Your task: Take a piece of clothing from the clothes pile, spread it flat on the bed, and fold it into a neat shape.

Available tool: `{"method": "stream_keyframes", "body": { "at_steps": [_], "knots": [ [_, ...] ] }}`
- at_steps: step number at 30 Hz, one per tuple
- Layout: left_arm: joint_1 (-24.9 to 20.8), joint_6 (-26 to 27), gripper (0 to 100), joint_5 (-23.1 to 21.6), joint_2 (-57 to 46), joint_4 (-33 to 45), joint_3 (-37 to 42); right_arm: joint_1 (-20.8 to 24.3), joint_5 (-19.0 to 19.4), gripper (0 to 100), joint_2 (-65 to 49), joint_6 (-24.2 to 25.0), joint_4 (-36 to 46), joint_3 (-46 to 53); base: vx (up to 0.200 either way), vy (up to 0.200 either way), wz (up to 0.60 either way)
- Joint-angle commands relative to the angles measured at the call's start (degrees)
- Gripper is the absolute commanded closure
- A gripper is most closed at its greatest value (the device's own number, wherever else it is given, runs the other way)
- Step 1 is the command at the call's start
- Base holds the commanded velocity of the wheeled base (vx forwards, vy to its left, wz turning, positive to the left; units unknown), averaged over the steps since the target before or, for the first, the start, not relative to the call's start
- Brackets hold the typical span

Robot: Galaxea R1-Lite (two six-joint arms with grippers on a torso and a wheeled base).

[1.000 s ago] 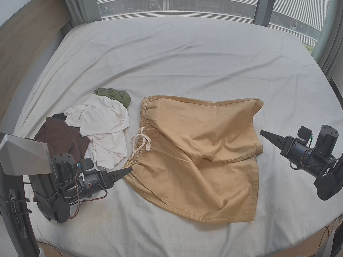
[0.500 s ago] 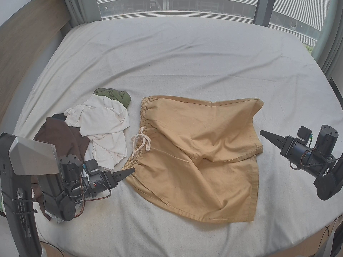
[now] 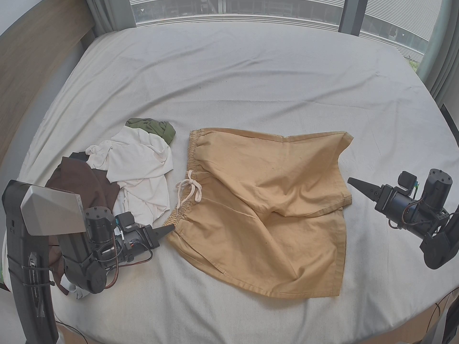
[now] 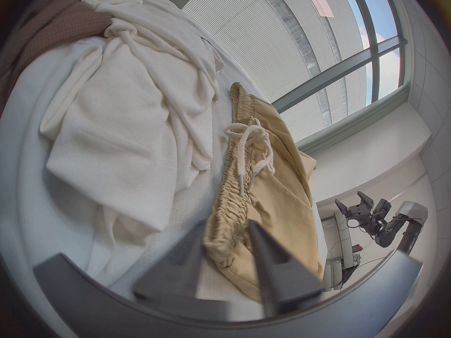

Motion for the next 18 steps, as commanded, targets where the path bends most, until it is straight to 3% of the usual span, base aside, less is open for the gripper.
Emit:
{"method": "stream_keyframes", "body": {
  "at_steps": [1, 2, 3, 6, 18],
  "knots": [
    [0.2, 0.09, 100, -0.01, 0.15, -0.19, -0.18, -0.08, 0.19, 0, 1.77, -5.46, 3.45, 3.83, 0.0, 0.0, 0.0],
    [0.2, 0.09, 100, -0.01, 0.15, -0.19, -0.18, -0.08, 0.19, 0, 1.77, -5.46, 3.45, 3.83, 0.0, 0.0, 0.0],
    [0.11, 0.17, 100, -0.01, 0.15, -0.1, -0.09, -0.08, 0.19, 0, 2.56, -10.38, 7.32, 5.76, 0.0, 0.0, 0.0],
    [-0.06, 0.26, 100, -0.01, -0.03, -0.19, 0.0, 0.01, 0.19, 0, 3.26, -15.48, 12.51, 7.61, 0.0, 0.0, 0.0],
    [-0.15, 0.61, 100, -0.01, -0.11, -0.19, 0.17, 3.35, 0.19, 0, 3.44, -20.14, 22.44, 13.23, 0.0, 0.0, 0.0]
  ]
}}
